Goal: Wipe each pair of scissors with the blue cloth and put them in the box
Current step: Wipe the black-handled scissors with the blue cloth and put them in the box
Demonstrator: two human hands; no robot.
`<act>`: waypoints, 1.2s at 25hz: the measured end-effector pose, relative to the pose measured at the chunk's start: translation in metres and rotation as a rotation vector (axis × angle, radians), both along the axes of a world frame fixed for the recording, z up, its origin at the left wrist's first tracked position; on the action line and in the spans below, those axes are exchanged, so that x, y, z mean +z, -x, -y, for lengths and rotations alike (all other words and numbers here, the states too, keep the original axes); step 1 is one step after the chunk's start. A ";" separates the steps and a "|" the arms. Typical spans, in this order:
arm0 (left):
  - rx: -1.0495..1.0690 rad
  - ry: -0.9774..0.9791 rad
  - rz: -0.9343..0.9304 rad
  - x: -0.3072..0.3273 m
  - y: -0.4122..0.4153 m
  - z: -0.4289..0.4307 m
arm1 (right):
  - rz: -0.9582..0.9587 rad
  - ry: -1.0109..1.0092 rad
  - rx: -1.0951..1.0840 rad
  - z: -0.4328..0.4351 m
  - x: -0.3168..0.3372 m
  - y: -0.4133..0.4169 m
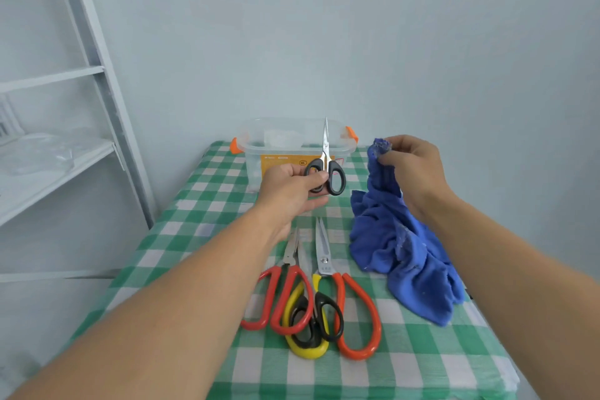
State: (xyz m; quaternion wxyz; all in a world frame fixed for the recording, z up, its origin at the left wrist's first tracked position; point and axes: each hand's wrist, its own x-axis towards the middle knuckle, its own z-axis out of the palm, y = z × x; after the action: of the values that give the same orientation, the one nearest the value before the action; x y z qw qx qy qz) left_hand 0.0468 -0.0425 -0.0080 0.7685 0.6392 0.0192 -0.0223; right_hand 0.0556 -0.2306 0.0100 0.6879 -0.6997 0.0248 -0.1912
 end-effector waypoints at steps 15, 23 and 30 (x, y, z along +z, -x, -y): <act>-0.169 -0.007 0.048 -0.023 -0.032 -0.037 | 0.119 0.085 0.216 -0.056 -0.030 -0.027; -0.201 -0.078 0.120 -0.033 -0.048 -0.029 | 0.057 0.165 0.168 -0.057 -0.042 -0.036; -0.253 -0.139 0.194 -0.037 -0.053 -0.035 | -0.032 0.215 0.216 -0.060 -0.051 -0.033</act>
State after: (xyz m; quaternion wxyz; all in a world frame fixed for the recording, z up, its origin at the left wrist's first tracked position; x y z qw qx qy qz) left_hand 0.1000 -0.0074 -0.0448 0.7117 0.6872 -0.1344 -0.0556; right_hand 0.0883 -0.1705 -0.0407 0.6252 -0.7708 -0.0601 -0.1065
